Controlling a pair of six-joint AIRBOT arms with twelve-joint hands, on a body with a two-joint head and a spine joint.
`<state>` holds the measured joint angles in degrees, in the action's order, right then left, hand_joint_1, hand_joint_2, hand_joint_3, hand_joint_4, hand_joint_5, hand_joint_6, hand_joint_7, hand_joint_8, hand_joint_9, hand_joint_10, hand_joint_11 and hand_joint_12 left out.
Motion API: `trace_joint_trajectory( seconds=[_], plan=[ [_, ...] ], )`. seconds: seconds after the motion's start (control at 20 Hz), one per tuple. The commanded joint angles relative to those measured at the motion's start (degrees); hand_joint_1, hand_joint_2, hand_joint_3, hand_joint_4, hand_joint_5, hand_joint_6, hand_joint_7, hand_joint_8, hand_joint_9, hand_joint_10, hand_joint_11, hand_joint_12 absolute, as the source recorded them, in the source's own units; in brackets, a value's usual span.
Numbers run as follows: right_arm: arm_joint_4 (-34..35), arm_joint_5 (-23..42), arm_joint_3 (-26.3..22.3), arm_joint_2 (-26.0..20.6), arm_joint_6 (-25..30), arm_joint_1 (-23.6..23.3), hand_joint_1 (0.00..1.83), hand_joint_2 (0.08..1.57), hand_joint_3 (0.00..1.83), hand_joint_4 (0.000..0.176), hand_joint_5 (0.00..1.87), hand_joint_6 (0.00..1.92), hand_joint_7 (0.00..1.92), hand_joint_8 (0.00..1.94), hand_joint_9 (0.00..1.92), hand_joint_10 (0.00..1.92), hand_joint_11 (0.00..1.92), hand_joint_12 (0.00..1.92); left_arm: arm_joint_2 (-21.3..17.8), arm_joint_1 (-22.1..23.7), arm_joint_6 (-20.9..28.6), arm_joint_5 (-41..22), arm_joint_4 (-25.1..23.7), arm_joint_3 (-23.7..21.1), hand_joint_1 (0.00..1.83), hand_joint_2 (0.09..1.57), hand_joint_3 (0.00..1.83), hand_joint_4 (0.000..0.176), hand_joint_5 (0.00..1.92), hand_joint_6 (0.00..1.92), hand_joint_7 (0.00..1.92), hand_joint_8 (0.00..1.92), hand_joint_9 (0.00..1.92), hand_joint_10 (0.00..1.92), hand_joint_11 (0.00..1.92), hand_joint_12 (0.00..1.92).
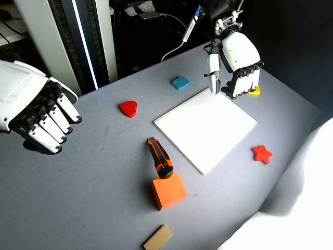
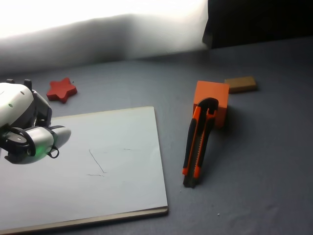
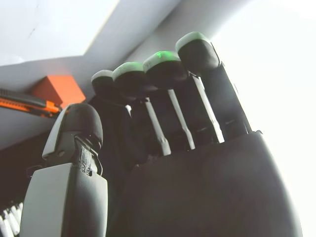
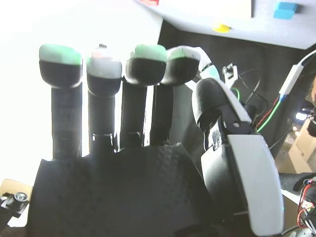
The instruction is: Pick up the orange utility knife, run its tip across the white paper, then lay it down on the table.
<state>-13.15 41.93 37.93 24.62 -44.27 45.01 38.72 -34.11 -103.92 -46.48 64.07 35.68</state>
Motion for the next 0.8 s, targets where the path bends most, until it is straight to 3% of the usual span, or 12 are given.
trace_joint_trajectory(
  seconds=[0.0, 0.05, 0.2, 0.35, 0.45, 0.55, 0.65, 0.75],
  plan=[
    [1.3, 6.2, -0.1, -0.4, -0.2, -0.1, 0.22, 1.04, 0.44, 0.0, 0.0, 0.04, 0.0, 0.04, 0.0, 0.09, 0.0, 0.48, -0.5, 0.0, -0.4, -5.0, -2.4, 0.1, 0.13, 1.16, 0.18, 0.052, 0.08, 0.05, 0.15, 0.07, 0.13, 0.18, 0.0, 0.78],
    [1.3, 6.2, -0.1, -0.6, -0.2, 0.0, 0.24, 1.12, 0.27, 0.0, 0.0, 0.0, 0.01, 0.0, 0.01, 0.01, 0.0, 0.02, -0.5, -0.4, -0.4, -5.1, -2.2, 0.0, 0.12, 1.24, 0.03, 0.051, 0.06, 0.01, 0.15, 0.01, 0.17, 0.05, 0.0, 0.73],
    [1.3, 6.9, 0.0, -1.6, 0.0, 0.5, 0.26, 1.14, 0.18, 0.0, 0.0, 0.0, 0.0, 0.0, 0.0, 0.0, 0.0, 0.0, -0.5, -1.0, 0.4, -6.5, -1.9, -0.1, 0.1, 1.24, 0.0, 0.05, 0.05, 0.0, 0.15, 0.0, 0.15, 0.01, 0.0, 0.68],
    [-1.8, 6.9, 0.9, -1.5, 0.2, -0.6, 0.3, 1.12, 0.16, 0.0, 0.0, 0.0, 0.0, 0.0, 0.0, 0.0, 0.0, 0.0, -0.5, -1.6, 0.6, -6.9, -1.9, -0.3, 0.1, 1.23, 0.0, 0.027, 0.01, 0.0, 0.1, 0.0, 0.11, 0.0, 0.0, 0.53],
    [-4.9, 5.5, 1.9, -0.1, 0.6, -2.4, 0.34, 1.09, 0.14, 0.0, 0.0, 0.0, 0.0, 0.0, 0.0, 0.0, 0.0, 0.0, -0.5, -2.5, 1.5, -6.9, -1.9, -0.5, 0.08, 1.22, 0.0, 0.002, 0.0, 0.0, 0.05, 0.0, 0.04, 0.0, 0.0, 0.39],
    [-9.7, 1.3, 3.8, 2.2, 2.0, -6.5, 0.36, 1.07, 0.13, 0.0, 0.0, 0.0, 0.0, 0.0, 0.0, 0.0, 0.0, 0.0, -0.7, -3.8, 3.5, -6.9, -2.6, -0.8, 0.09, 1.21, 0.0, 0.0, 0.0, 0.0, 0.05, 0.0, 0.04, 0.0, 0.0, 0.32],
    [-16.0, -4.7, 6.7, 5.7, 3.9, -12.9, 0.56, 1.03, 0.11, 0.0, 0.0, 0.0, 0.0, 0.0, 0.0, 0.0, 0.0, 0.0, -0.8, -4.1, 4.8, -6.9, -4.2, -0.9, 0.1, 1.2, 0.0, 0.0, 0.0, 0.0, 0.04, 0.0, 0.03, 0.0, 0.0, 0.31],
    [-20.4, -10.6, 9.6, 9.4, 6.8, -18.6, 0.97, 1.0, 0.09, 0.0, 0.0, 0.0, 0.0, 0.0, 0.0, 0.0, 0.0, 0.0, -0.8, -4.0, 4.8, -6.5, -4.8, -0.9, 0.07, 1.2, 0.0, 0.0, 0.0, 0.0, 0.0, 0.0, 0.0, 0.0, 0.0, 0.23]
  ],
)
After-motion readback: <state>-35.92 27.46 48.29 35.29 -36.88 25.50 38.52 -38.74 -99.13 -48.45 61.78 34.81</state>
